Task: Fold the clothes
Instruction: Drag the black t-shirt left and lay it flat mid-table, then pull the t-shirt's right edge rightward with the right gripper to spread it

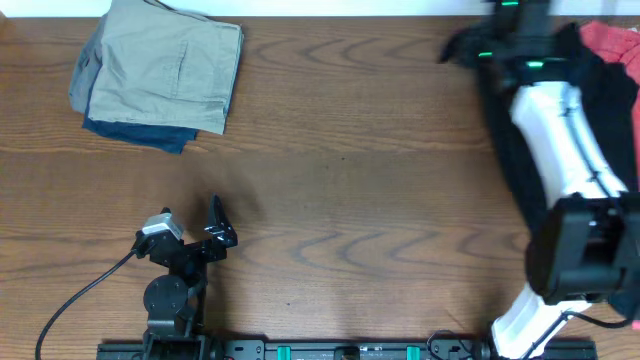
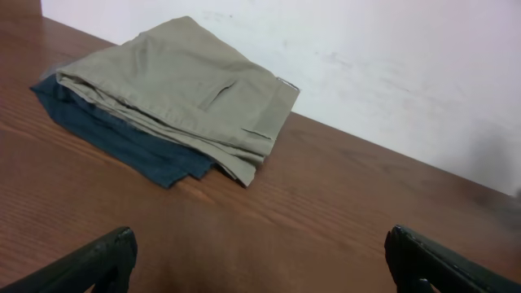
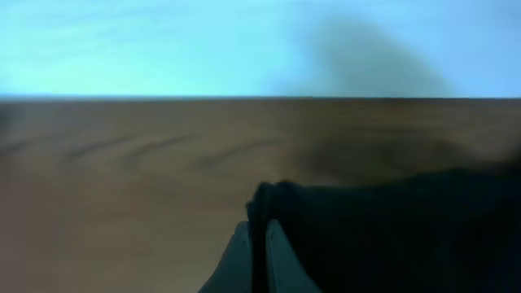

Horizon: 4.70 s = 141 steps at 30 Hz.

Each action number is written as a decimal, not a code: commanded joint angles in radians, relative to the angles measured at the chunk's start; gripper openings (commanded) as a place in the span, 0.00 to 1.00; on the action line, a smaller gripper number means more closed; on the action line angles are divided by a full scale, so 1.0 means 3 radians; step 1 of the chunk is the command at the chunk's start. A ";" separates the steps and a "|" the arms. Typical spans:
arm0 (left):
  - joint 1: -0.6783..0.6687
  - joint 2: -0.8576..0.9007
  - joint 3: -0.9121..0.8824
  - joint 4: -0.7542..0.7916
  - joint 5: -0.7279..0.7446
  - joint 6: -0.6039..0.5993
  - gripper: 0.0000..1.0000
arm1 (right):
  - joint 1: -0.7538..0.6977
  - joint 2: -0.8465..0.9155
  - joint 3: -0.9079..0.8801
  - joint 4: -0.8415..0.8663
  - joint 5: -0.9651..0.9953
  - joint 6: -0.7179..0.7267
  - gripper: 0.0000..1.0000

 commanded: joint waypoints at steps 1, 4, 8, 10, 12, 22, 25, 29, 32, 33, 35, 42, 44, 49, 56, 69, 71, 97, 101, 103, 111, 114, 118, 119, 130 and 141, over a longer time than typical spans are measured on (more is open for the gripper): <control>-0.0011 -0.0005 -0.0067 -0.0112 -0.0098 -0.0003 0.98 | 0.0577 -0.0008 0.0001 -0.0058 -0.0122 0.0126 0.01; -0.0011 -0.0005 -0.0067 -0.0112 -0.0098 -0.0003 0.98 | 0.1066 -0.0006 -0.0003 -0.0106 -0.0121 0.0127 0.01; -0.0011 -0.0005 -0.0067 -0.0113 -0.0098 -0.0003 0.98 | 0.1671 0.0004 -0.0003 -0.0100 -0.0117 0.0225 0.01; -0.0011 -0.0005 -0.0067 -0.0113 -0.0098 -0.0004 0.98 | 0.1934 0.0004 -0.0003 -0.0095 -0.0099 0.0252 0.01; -0.0011 -0.0005 -0.0067 -0.0113 -0.0098 -0.0004 0.98 | 0.2125 0.0004 -0.0003 -0.0097 -0.0094 0.0253 0.02; -0.0011 -0.0005 -0.0067 -0.0112 -0.0098 -0.0003 0.98 | 0.2487 -0.0048 -0.0001 -0.0167 -0.0156 0.0453 0.38; -0.0011 -0.0005 -0.0067 -0.0112 -0.0098 -0.0003 0.98 | 0.2462 -0.0112 -0.0001 -0.0238 -0.0223 0.0451 0.70; -0.0011 -0.0005 -0.0067 -0.0113 -0.0098 -0.0003 0.98 | 0.2383 -0.0273 -0.0001 -0.0462 -0.0181 0.0449 0.85; -0.0011 -0.0005 -0.0067 -0.0113 -0.0098 -0.0003 0.98 | 0.2219 -0.0448 -0.0001 -0.0764 -0.0048 0.0451 0.99; -0.0011 -0.0005 -0.0067 -0.0113 -0.0098 -0.0003 0.98 | 0.2138 -0.0519 -0.0001 -0.0907 0.0042 0.0451 0.99; -0.0011 -0.0005 -0.0067 -0.0113 -0.0098 -0.0003 0.98 | 0.1961 -0.0632 -0.0001 -0.1176 0.0207 0.0453 0.99; -0.0011 -0.0005 -0.0067 -0.0112 -0.0098 -0.0003 0.98 | 0.1260 -0.0753 -0.0003 -0.2063 0.0229 0.0549 0.99; -0.0011 -0.0005 -0.0067 -0.0112 -0.0098 -0.0003 0.98 | 0.1128 -0.0729 -0.0003 -0.2288 0.0229 0.0577 0.99; -0.0011 -0.0005 -0.0067 -0.0112 -0.0098 -0.0003 0.98 | 0.0950 -0.0633 -0.0004 -0.2720 0.0554 0.0553 0.99; -0.0011 -0.0005 -0.0067 -0.0112 -0.0098 -0.0003 0.98 | 0.0601 -0.0615 -0.0131 -0.2785 0.0801 0.1097 0.99; -0.0011 -0.0005 -0.0067 -0.0113 -0.0098 -0.0003 0.98 | 0.0604 -0.0615 -0.1010 -0.2701 -0.0217 0.1160 0.95; -0.0011 -0.0005 -0.0067 -0.0112 -0.0098 -0.0003 0.98 | 0.0678 -0.0615 -0.1141 -0.2700 -0.0309 0.1160 0.95; -0.0011 -0.0005 -0.0067 -0.0113 -0.0098 -0.0003 0.98 | 0.0795 -0.0615 -0.2134 -0.1999 0.0296 0.1801 0.68; -0.0011 -0.0005 -0.0067 -0.0113 -0.0098 -0.0003 0.98 | 0.0740 -0.0615 -0.2135 -0.1844 0.0342 0.1836 0.67; -0.0011 -0.0005 -0.0067 -0.0113 -0.0098 -0.0003 0.98 | 0.0731 -0.0615 -0.2136 -0.1795 0.0345 0.1836 0.68; -0.0011 -0.0005 -0.0067 -0.0112 -0.0098 -0.0003 0.98 | 0.0730 -0.0609 -0.2223 -0.1689 0.0342 0.1836 0.69; -0.0011 -0.0005 -0.0067 -0.0113 -0.0098 -0.0003 0.98 | 0.0730 -0.0609 -0.2317 -0.1644 0.0340 0.1849 0.62; -0.0011 -0.0005 -0.0067 -0.0112 -0.0098 -0.0003 0.98 | 0.0730 -0.0609 -0.2445 -0.1587 0.0341 0.1871 0.60; -0.0011 -0.0005 -0.0067 -0.0112 -0.0098 -0.0003 0.98 | 0.0730 -0.0609 -0.2469 -0.1578 0.0341 0.1874 0.60; -0.0011 -0.0005 -0.0067 -0.0113 -0.0098 -0.0004 0.98 | 0.0693 -0.0609 -0.2506 -0.1490 0.0356 0.1873 0.17; -0.0011 -0.0005 -0.0067 -0.0113 -0.0098 -0.0003 0.98 | 0.0291 -0.0642 -0.2448 -0.1904 0.0518 0.1909 0.01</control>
